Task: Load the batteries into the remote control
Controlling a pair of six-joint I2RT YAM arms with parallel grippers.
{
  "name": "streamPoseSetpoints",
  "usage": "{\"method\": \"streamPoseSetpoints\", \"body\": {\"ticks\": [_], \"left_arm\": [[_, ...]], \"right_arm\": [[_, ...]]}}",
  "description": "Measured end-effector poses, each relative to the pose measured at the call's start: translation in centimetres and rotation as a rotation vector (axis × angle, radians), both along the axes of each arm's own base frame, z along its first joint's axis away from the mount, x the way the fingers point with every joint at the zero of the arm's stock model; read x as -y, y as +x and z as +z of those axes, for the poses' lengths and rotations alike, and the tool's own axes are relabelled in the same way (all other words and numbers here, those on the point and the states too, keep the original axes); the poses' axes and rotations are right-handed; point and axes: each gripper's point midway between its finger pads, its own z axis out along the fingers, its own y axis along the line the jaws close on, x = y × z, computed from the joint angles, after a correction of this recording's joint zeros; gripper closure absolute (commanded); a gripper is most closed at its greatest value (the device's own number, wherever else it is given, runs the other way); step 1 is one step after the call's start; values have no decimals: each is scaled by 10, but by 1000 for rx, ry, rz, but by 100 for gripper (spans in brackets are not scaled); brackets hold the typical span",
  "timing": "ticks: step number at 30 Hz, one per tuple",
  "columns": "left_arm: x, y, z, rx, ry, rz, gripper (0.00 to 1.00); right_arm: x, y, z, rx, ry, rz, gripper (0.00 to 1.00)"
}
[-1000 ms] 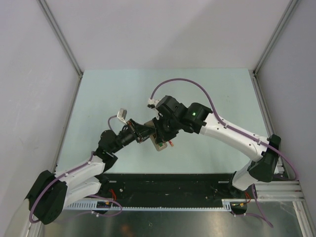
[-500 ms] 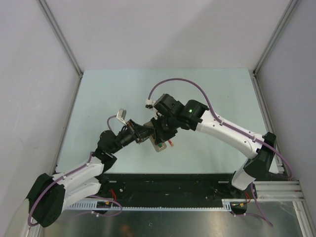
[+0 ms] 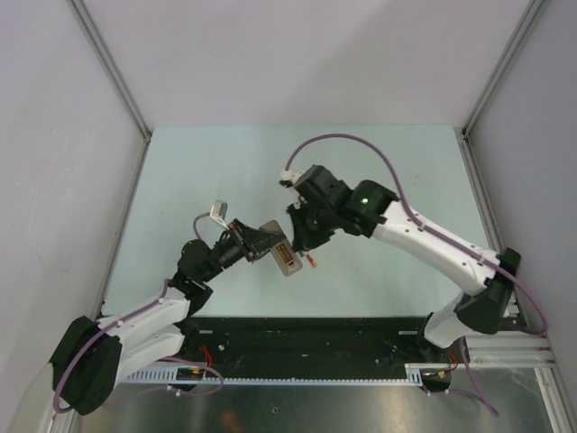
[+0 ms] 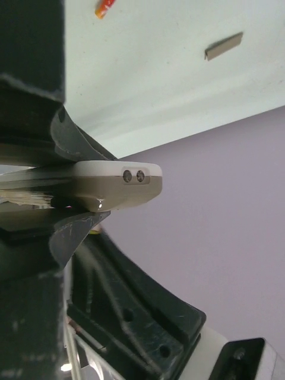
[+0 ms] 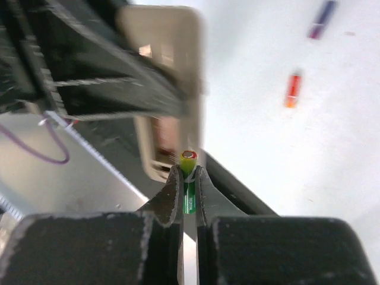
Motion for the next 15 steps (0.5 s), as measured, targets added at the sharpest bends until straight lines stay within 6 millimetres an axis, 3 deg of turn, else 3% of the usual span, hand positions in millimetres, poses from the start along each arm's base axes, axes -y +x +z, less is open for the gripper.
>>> {"method": "streamPoseSetpoints", "body": {"ticks": [3,6,9,13,15], "left_arm": [[-5,4,-9,-20,13,19,100],[-8,7,-12,-25,17,32,100],[-9,5,-7,-11,11,32,100],[-12,-2,8,36,-14,23,100],[-14,-6,16,63,-27,20,100]], "right_arm": [[30,20,2,77,-8,-103,100],[61,41,-11,147,-45,-206,100],[79,60,-50,190,-135,-254,100],[88,84,-125,185,-295,-246,100],[90,95,-153,170,-346,-238,100]]}}
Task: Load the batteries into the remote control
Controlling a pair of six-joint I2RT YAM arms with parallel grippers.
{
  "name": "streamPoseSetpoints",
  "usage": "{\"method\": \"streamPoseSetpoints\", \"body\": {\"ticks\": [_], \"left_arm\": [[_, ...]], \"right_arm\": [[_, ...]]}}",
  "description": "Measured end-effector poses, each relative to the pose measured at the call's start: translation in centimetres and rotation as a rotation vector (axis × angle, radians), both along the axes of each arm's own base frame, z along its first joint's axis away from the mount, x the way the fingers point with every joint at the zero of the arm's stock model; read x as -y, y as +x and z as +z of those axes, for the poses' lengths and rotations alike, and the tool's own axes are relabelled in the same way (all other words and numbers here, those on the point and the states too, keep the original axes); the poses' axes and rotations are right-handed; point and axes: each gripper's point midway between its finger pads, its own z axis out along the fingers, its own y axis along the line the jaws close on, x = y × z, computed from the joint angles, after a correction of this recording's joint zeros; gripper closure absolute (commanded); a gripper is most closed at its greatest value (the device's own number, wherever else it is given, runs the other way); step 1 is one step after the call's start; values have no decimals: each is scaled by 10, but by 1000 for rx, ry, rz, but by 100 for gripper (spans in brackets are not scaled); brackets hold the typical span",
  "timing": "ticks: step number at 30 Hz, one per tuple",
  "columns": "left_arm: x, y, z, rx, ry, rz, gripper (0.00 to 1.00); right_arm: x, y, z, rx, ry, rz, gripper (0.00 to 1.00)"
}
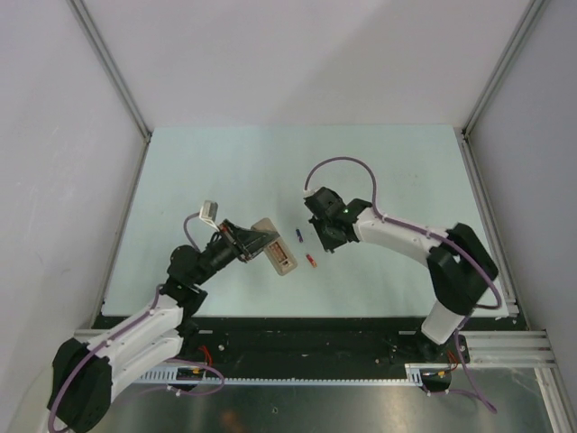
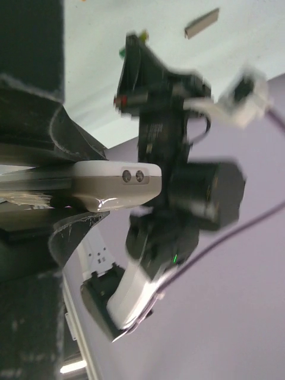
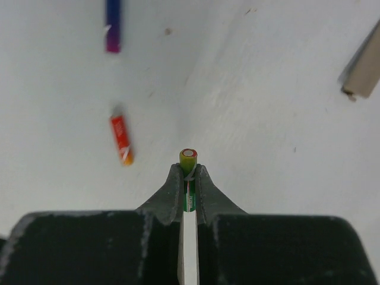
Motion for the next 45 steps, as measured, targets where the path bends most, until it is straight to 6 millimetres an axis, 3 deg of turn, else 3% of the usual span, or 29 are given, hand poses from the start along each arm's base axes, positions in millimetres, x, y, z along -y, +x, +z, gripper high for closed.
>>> {"method": "streamPoseSetpoints", "body": {"ticks": [3,8,17,18,22,27,30,37,45], "left_arm": [[-4,-7,13,47,-19,-1,100],[-5,-13,18,75,-24,-18,100],[-5,-16,6,46,-6,-24,100],[-5,-16,5,44,-5,-24,100],[-5,-16,5,43,-4,-24,100],[-5,-16,5,44,-4,-24,100],[-5,-16,5,44,-5,-24,100],[-5,-16,4,45,1,-23,100],[-5,-16,3,42,4,-23,100]], "right_arm": [[3,19,-29,-19,-20,-12,100],[-2,43,-40,9,23,-20,100],[-9,46,-67,-24,11,14,100],[-9,46,-67,-23,12,15,91],[-10,45,-68,-28,14,17,76],[-10,46,-68,-27,16,14,55],[-10,46,-68,-27,16,11,49],[-5,44,-62,-24,10,-19,46],[-12,45,-6,95,98,-95,48]]}}
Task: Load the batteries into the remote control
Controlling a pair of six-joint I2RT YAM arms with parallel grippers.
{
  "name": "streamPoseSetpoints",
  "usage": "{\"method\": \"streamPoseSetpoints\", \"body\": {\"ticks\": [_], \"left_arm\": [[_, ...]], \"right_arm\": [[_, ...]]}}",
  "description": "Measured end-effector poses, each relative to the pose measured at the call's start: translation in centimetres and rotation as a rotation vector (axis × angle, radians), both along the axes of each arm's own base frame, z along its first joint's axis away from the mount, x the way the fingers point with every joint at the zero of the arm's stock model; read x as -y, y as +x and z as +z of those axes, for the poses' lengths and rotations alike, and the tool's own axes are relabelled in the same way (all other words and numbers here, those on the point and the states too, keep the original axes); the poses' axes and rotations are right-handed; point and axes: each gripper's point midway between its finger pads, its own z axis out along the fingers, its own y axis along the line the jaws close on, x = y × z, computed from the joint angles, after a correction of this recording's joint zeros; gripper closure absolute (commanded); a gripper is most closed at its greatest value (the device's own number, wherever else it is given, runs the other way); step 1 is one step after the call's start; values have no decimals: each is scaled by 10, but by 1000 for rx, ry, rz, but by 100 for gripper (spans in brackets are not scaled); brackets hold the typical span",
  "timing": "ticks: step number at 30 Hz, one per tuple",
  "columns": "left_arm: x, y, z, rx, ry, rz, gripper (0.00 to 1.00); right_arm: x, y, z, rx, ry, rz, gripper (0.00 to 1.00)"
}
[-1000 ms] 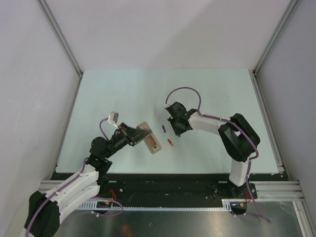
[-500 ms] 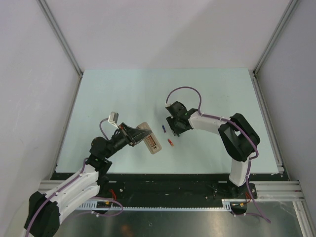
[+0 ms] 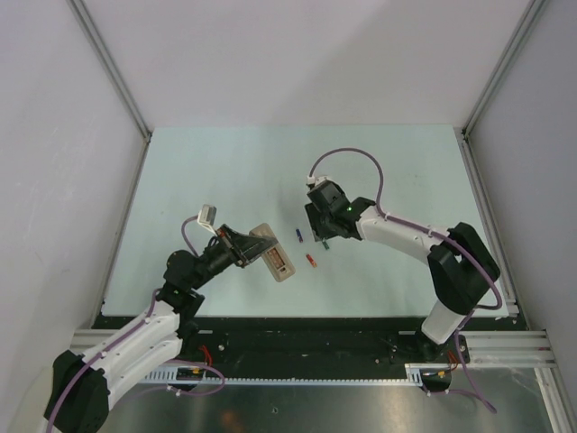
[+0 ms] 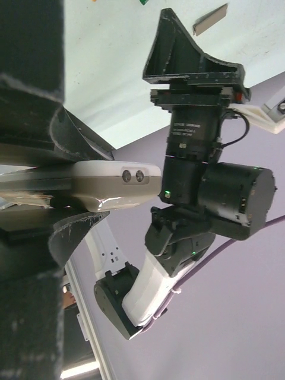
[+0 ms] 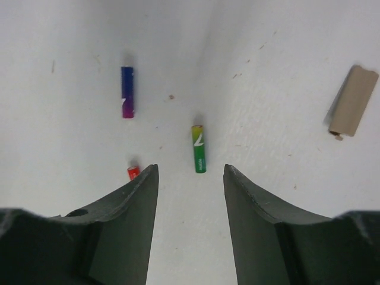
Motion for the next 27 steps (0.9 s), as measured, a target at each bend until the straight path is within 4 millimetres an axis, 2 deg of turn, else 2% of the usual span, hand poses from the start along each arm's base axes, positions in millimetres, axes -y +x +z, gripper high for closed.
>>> {"method": "streamPoseSetpoints", "body": {"ticks": [3,7,10,15,21,27], "left_arm": [[0,0,1,3,-2,0,100],[0,-1,1,3,-2,0,100],[0,0,0,-1,1,0,100],[-1,-1,1,0,0,0,100],[-1,-2,2,4,-2,1,100],[-1,-1,0,-1,3,3,100]], "right_arm": [[-5,-10,-2,1,13,6,47],[2,-34,-29,-64,-20,11,46],[9,-40,-43,-95,-40,-3,45],[9,-39,-51,-106,-43,-11,46],[10,-33,-63,-134,-30,-11,52],[14,-23,-62,-132,-7,-11,57]]}}
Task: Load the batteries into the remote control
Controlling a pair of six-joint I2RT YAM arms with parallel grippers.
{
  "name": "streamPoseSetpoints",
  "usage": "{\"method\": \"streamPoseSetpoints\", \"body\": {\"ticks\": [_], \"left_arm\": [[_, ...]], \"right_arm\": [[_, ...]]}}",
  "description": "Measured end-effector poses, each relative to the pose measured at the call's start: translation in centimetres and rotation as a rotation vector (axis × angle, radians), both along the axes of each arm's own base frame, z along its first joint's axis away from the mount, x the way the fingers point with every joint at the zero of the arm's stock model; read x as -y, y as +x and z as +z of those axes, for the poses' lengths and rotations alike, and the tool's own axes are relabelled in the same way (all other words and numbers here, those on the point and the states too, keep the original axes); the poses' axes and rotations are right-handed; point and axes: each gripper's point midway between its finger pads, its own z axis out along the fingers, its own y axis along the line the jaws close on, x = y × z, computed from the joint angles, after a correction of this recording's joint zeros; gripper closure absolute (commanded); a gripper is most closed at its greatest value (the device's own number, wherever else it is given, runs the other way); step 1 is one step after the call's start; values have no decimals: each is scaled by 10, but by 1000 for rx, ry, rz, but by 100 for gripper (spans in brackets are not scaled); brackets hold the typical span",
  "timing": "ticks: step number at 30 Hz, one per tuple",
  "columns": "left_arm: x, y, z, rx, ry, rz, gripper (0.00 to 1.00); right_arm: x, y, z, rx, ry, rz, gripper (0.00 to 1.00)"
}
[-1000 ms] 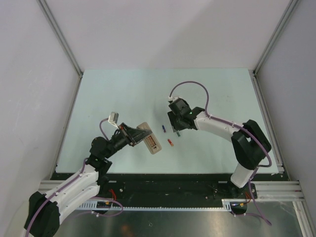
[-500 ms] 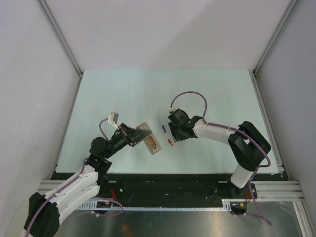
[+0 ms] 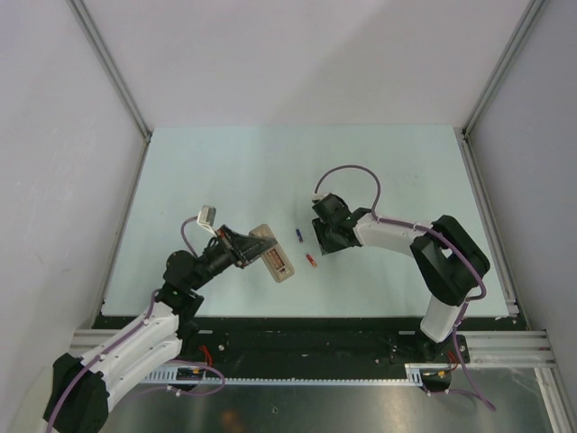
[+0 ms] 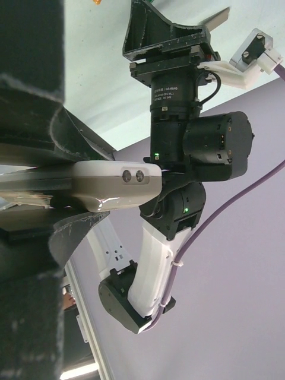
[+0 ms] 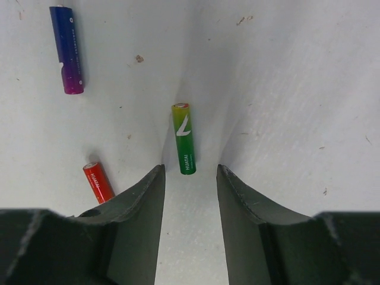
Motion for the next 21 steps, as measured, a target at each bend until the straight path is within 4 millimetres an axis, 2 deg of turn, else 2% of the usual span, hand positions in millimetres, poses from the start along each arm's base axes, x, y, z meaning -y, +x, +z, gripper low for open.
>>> {"method": "streamPoseSetpoints", "body": {"ticks": [12,18,21], "left_arm": [[0,1,-4,-1,17,4,100],[1,1,-5,-4,18,4,100],[0,1,-5,-5,19,4,100]], "right_arm": [[1,1,-1,19,-42,55,61],[-5,2,-1,29,-53,68,67],[-9,4,-1,36,-56,71,74]]}}
